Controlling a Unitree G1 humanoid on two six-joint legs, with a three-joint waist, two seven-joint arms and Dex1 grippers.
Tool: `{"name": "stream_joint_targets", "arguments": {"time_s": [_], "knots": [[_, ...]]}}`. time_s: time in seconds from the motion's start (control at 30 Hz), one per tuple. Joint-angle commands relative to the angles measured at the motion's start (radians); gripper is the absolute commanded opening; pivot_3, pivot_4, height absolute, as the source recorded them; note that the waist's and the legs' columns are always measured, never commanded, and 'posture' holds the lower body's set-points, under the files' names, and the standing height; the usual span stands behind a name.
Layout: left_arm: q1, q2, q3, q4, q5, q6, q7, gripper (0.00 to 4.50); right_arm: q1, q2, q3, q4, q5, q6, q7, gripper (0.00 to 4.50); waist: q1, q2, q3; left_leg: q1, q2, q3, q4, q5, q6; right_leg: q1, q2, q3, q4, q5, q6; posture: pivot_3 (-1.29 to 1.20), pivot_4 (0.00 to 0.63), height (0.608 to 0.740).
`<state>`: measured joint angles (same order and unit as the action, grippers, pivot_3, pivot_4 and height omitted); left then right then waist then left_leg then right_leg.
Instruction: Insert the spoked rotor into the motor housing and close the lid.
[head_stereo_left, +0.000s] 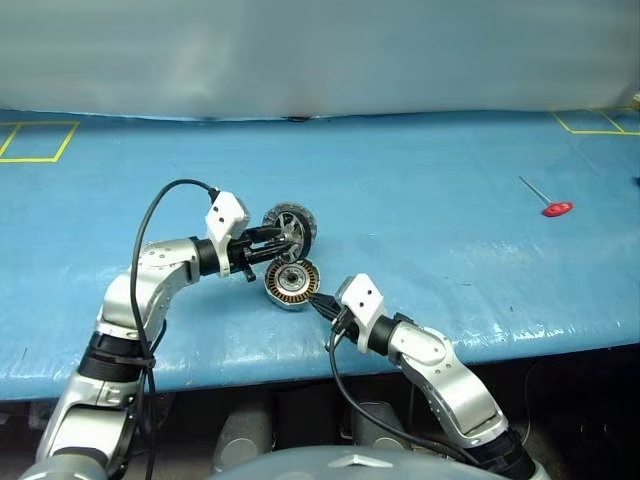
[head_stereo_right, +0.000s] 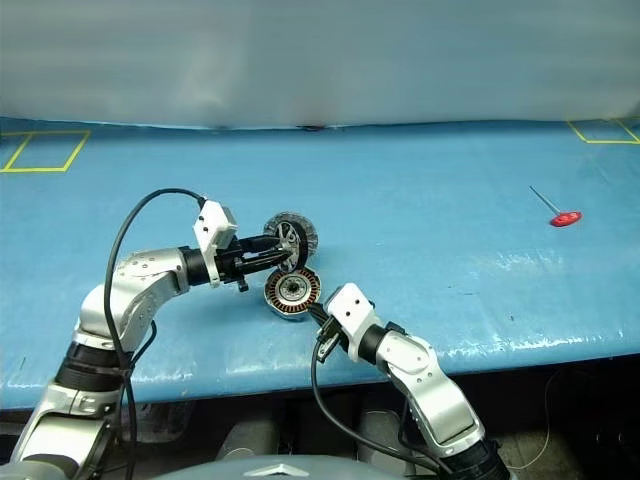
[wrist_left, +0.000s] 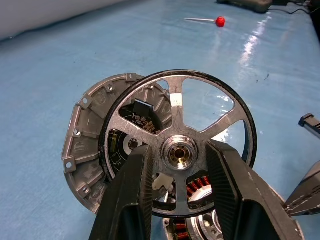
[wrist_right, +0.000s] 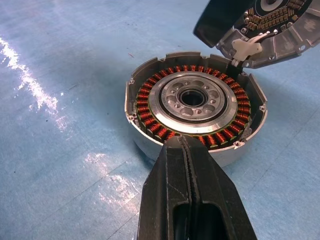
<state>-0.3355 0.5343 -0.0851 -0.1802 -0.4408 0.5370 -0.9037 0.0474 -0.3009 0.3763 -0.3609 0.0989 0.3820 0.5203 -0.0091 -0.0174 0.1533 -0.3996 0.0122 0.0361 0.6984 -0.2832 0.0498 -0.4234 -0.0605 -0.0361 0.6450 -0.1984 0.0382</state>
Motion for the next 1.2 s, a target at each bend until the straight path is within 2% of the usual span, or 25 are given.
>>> {"name": "stream_joint_targets", "arguments": {"time_s": [0.03,0.23,0.5,0.83,1.2], "knots": [[0.027,0.025,0.032,-0.14,-0.076,0.011,-0.044,1.39,0.004,-0.001,0.0,0.0,0.007,0.016,0.004,0.0,-0.001,0.0,0.0,0.0,0.0,0.0,0.0,0.0,0.0,0.0,0.0,0.0,0.0,0.0,0.0,0.0,0.15,0.74],[0.105,0.062,0.046,-0.225,-0.092,-0.027,-0.061,1.39,-0.011,-0.001,-0.007,0.007,0.014,0.015,0.011,0.0,0.0,0.0,0.0,0.0,0.0,0.0,0.0,0.0,0.0,0.0,0.0,0.0,0.0,-0.001,0.0,0.0,0.15,0.74],[0.173,0.058,0.036,-0.136,-0.019,-0.14,-0.058,1.39,-0.025,-0.004,-0.018,0.009,0.024,-0.003,0.025,0.0,0.001,0.0,0.0,0.0,0.0,0.0,0.0,0.0,0.0,-0.001,0.0,0.0,0.0,-0.002,0.002,0.0,0.15,0.74],[0.124,0.068,-0.006,-0.013,0.038,-0.194,-0.113,1.39,-0.066,0.013,-0.098,-0.008,0.116,-0.059,0.074,0.0,0.001,0.001,0.0,-0.001,0.0,0.0,-0.001,0.0,0.0,-0.001,0.0,0.0,-0.001,-0.002,0.002,0.0,0.15,0.74],[0.062,0.105,-0.036,0.046,0.066,-0.169,-0.178,1.39,-0.072,-0.015,-0.132,0.012,0.16,-0.076,0.119,0.0,0.001,0.001,0.001,-0.001,0.0,0.0,-0.002,0.0,0.001,-0.001,0.0,0.0,-0.001,-0.001,0.0,0.0,0.15,0.74]]}}
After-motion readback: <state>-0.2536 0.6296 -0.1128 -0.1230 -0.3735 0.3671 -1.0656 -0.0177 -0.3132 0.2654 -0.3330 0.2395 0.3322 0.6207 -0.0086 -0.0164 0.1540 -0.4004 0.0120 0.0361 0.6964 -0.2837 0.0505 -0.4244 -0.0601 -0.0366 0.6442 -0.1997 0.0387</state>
